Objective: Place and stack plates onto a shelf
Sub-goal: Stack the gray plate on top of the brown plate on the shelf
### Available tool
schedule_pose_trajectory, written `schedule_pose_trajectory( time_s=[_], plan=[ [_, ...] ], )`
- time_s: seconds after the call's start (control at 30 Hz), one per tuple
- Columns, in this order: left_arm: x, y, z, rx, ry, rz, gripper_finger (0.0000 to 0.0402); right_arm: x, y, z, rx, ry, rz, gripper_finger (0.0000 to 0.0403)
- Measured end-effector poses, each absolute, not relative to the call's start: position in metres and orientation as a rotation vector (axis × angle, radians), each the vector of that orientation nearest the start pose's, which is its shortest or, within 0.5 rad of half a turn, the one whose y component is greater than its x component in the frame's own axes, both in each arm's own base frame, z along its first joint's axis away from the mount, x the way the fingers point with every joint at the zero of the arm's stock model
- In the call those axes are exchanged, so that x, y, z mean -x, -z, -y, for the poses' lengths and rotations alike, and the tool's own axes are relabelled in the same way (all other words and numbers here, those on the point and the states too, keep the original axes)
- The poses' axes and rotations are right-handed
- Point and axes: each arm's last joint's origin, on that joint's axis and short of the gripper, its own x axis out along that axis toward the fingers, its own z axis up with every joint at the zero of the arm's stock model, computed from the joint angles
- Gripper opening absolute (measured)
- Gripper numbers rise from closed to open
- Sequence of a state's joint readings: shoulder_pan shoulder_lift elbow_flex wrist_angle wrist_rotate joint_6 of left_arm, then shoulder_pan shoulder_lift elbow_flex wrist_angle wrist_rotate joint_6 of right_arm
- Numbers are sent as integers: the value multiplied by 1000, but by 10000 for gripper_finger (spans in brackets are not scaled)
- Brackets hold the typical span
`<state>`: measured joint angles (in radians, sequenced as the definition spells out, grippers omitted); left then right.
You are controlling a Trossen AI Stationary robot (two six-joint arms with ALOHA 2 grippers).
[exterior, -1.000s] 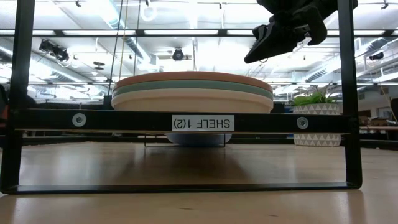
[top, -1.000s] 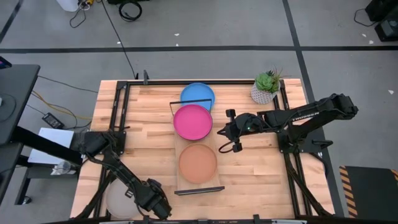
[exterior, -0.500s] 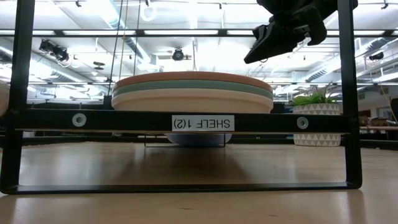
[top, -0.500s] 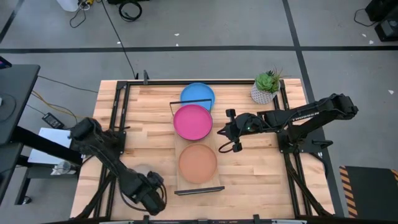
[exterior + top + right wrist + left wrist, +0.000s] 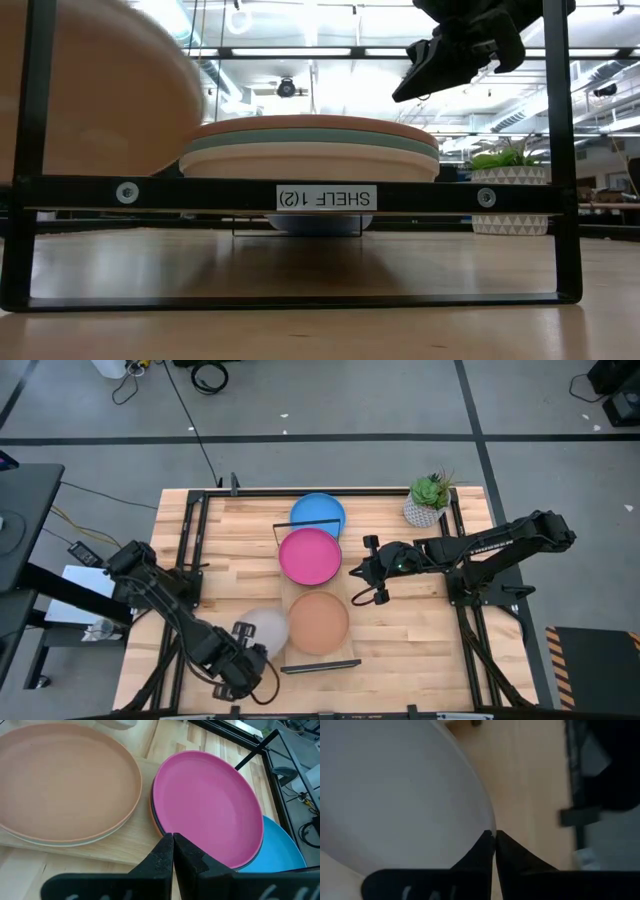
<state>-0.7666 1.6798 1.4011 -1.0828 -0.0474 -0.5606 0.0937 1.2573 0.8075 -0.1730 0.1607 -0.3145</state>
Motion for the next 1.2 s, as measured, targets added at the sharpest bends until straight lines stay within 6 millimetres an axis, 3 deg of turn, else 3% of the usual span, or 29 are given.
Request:
schedule_pose_trajectory(
  time_s=[0.33,0.47,0.77,1.2],
  plan=[
    [-238,-268,204,-992,315,-1169,16,-264,-247,-13,309,17,-610,18],
    [-251,-267,186,-1203,325,-1168,16,-264,-247,-10,245,44,-609,18],
    [-281,-250,148,-1457,527,-1178,14,-263,-245,-10,158,70,-636,18],
    [-304,-248,131,-1398,836,-1006,12,-261,-243,-10,116,89,-662,18]
  ],
)
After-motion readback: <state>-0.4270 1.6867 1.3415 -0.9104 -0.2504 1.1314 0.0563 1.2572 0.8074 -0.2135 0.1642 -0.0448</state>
